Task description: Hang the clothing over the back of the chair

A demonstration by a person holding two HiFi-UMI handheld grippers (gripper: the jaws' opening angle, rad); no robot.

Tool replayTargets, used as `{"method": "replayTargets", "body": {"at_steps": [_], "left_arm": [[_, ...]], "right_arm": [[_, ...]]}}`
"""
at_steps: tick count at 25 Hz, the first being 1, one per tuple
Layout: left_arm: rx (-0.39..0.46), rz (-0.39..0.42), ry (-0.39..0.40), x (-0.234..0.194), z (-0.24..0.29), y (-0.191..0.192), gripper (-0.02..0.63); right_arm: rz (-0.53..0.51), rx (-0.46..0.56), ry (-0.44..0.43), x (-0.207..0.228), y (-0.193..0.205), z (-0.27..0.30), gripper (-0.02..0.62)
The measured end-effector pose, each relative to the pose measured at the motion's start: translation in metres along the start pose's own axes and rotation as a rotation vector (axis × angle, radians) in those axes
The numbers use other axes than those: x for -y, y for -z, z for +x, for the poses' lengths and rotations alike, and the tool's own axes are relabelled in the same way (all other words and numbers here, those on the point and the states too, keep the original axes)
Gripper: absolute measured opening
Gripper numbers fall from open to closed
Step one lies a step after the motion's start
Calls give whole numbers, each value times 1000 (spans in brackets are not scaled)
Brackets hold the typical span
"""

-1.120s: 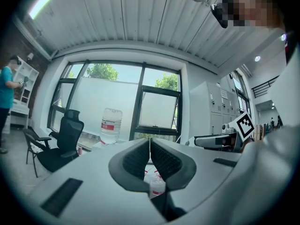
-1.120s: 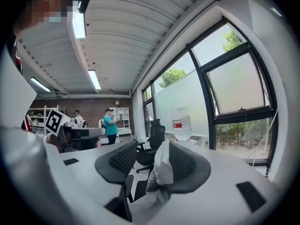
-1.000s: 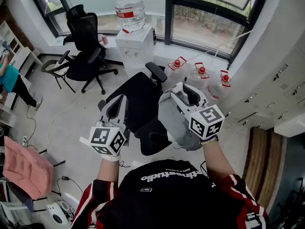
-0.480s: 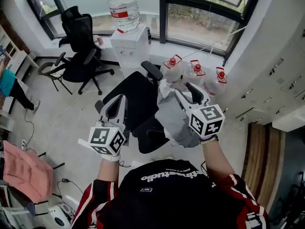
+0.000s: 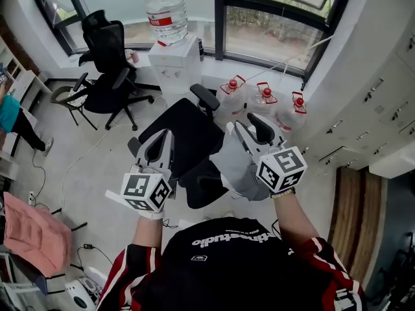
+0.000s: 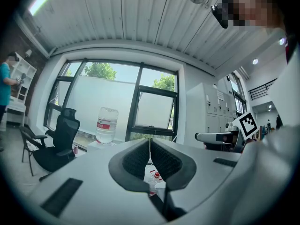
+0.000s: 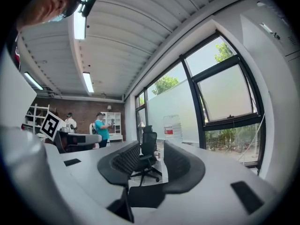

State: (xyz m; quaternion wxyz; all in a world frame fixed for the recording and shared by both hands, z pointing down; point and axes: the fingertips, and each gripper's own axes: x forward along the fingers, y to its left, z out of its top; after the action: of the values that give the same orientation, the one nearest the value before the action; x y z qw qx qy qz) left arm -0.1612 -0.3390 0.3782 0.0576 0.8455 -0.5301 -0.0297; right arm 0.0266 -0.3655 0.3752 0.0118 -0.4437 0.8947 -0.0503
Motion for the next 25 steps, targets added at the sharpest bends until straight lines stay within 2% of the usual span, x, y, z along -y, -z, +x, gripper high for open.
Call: {"method": "replayTargets", "body": {"at_steps": [15,25], "left_arm": [[38,31,-55,-4,-11,-12,26],[47,48,-80,-8,-16,-14,26]], "right_arm": [[24,45,-12,-9,-4,-1,67],[10,33,13,-12,-4,0,41]]}}
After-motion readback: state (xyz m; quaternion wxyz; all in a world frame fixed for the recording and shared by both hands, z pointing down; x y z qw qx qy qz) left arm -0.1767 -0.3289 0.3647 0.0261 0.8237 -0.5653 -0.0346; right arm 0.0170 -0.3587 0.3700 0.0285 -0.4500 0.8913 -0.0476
